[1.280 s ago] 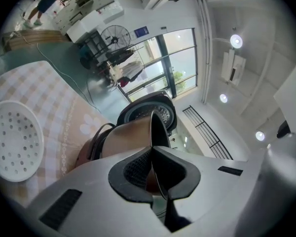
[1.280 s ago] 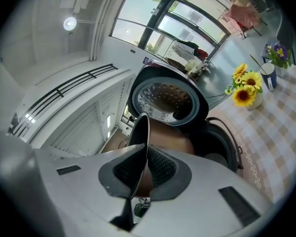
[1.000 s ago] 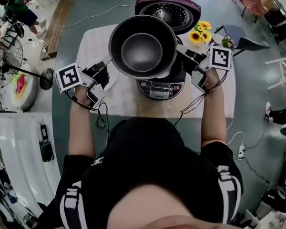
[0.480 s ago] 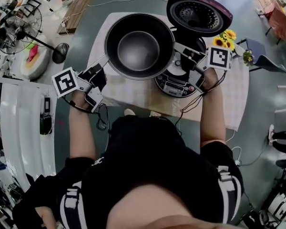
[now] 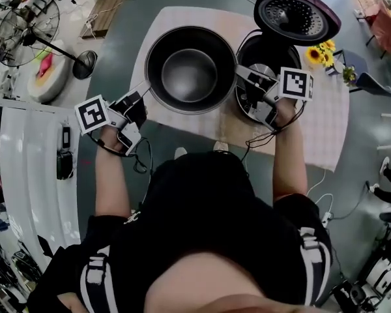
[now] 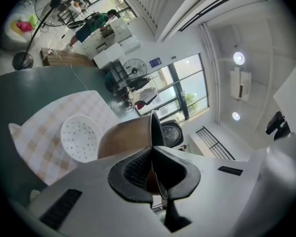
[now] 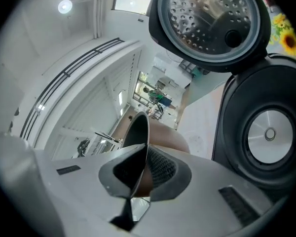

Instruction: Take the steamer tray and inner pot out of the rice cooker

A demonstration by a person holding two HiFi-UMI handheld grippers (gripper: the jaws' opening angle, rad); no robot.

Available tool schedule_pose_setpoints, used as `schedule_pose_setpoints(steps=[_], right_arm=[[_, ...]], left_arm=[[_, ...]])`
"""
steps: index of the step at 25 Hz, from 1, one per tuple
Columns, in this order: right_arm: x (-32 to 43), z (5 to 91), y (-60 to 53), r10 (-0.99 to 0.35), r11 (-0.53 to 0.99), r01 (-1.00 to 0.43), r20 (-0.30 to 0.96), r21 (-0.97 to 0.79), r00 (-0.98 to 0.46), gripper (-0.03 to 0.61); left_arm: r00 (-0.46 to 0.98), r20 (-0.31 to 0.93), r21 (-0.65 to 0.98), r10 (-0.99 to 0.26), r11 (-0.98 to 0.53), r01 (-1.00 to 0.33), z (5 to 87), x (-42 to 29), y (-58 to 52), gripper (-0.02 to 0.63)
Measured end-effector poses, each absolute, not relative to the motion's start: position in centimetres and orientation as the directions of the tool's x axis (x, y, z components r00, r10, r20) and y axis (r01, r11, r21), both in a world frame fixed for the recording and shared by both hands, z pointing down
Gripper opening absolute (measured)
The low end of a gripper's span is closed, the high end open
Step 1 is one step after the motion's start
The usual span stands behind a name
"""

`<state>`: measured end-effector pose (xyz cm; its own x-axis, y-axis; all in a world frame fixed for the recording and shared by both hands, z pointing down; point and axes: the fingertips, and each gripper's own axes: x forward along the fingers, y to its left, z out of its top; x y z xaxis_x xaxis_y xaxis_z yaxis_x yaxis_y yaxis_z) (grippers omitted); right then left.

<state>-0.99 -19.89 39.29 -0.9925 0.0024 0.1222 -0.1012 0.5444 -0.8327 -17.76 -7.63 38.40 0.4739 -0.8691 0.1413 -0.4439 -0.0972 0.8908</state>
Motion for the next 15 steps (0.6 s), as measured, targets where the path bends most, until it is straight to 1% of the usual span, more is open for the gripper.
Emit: schedule_pose_setpoints(steps=[7, 10, 14, 15], right_arm=[[-6.7, 43.7, -13.0, -0.067, 0.505, -0.201, 0.194, -0.839, -0.979, 0.012], [-6.6, 45.7, -11.1, -0.107, 0.477, -0.244, 0.219, -0.844, -0.970, 0.012], [-6.6, 48.5, -9.3, -0.157, 0.439, -0.303, 0.260, -0.846, -0.953, 0.012], [-6.5, 49.1, -8.7, -0.169, 0.426, -0.314, 0.266, -0.849, -0.949, 0.012]], left_arm=[[0.573, 0.146, 0.921, -0.807, -0.102, -0.377, 42.8, -24.3, -2.0, 0.009], [0.633, 0.137, 0.936, -0.762, -0.109, -0.334, 45.0, -24.6, -1.0, 0.011], [0.662, 0.183, 0.934, -0.727, -0.083, -0.348, 48.0, -25.6, 0.0, 0.009], [0.675, 0.176, 0.938, -0.717, -0.087, -0.337, 48.4, -25.6, 0.3, 0.010]])
